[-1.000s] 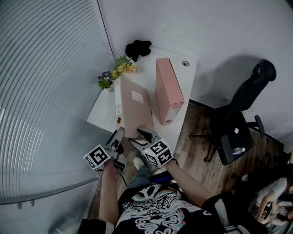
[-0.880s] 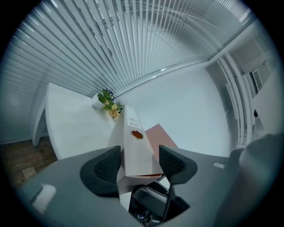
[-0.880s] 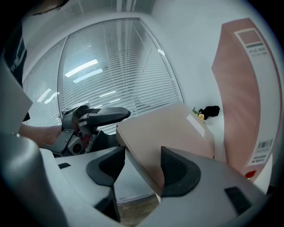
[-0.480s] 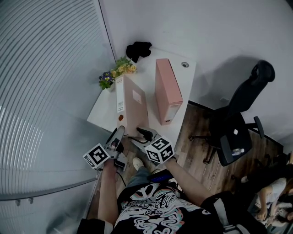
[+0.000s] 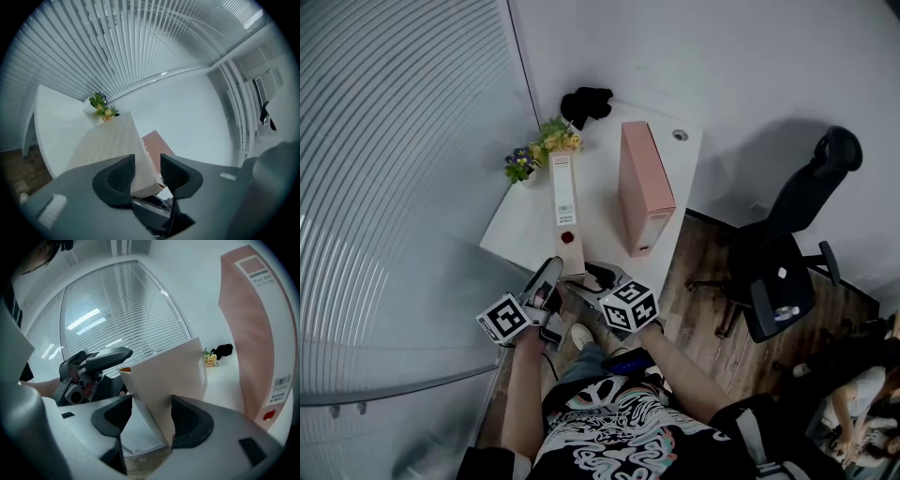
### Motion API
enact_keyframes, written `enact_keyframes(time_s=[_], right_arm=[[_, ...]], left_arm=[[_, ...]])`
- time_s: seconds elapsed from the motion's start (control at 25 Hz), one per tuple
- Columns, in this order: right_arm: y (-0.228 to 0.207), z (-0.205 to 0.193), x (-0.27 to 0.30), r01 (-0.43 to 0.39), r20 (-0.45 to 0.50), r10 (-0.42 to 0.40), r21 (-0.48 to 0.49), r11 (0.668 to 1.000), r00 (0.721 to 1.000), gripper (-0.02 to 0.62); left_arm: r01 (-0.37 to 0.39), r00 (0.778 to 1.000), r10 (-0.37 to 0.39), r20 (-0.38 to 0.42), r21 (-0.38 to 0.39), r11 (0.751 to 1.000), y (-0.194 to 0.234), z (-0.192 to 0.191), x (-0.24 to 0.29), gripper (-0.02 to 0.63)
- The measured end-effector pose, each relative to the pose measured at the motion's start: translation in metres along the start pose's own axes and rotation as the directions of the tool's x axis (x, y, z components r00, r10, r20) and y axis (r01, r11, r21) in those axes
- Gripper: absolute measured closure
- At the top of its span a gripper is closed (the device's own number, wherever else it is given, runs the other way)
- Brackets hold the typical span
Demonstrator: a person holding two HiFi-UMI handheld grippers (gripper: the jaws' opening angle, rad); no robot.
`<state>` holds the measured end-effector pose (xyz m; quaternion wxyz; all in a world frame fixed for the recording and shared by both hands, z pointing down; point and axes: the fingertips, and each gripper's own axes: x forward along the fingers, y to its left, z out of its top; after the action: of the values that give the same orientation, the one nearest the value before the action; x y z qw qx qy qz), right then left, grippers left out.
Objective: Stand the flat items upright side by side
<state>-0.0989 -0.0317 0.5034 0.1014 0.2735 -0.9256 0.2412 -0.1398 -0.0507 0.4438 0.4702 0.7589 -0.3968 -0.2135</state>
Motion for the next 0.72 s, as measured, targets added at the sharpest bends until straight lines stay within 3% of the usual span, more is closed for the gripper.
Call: enact_keyframes(time_s=[0.16,0.24,0.28,0.52,0.72], right_arm=[[0.001,0.002,0.000,0.013,-0.003,-0.013,-0.034,0.999,1.000,0.345],[0.000,0.002,-0.002,0.019,-0.004,-0.020,-0.046,0.999,1.000,0.344],[-0.001,0.002,-0.003,0.024,-0.005,-0.025,-0.055,0.998,1.000,0.344],[-0.003,0.006,-0.012,0.074,0.004,-0.074,-0.122,0.990,0.997,0.345],[-0.012,0.011,-0.021,0.134,0.041,-0.130,-0.114,0.984,0.991,0.359]], left_arm=[[-0.004,1.000,0.004,-0.026,0.008,1.000,0.008,-0.004,-0.001,0.458],[-0.014,0.999,0.013,-0.046,-0.011,1.000,0.013,-0.010,0.000,0.381],[-0.010,0.999,0.009,-0.049,-0.031,0.999,0.013,-0.012,0.000,0.376],[0.015,0.996,-0.016,-0.091,-0.013,1.000,0.005,-0.021,0.004,0.374],[0.052,0.985,-0.050,-0.164,0.008,0.999,0.000,-0.035,0.010,0.379]])
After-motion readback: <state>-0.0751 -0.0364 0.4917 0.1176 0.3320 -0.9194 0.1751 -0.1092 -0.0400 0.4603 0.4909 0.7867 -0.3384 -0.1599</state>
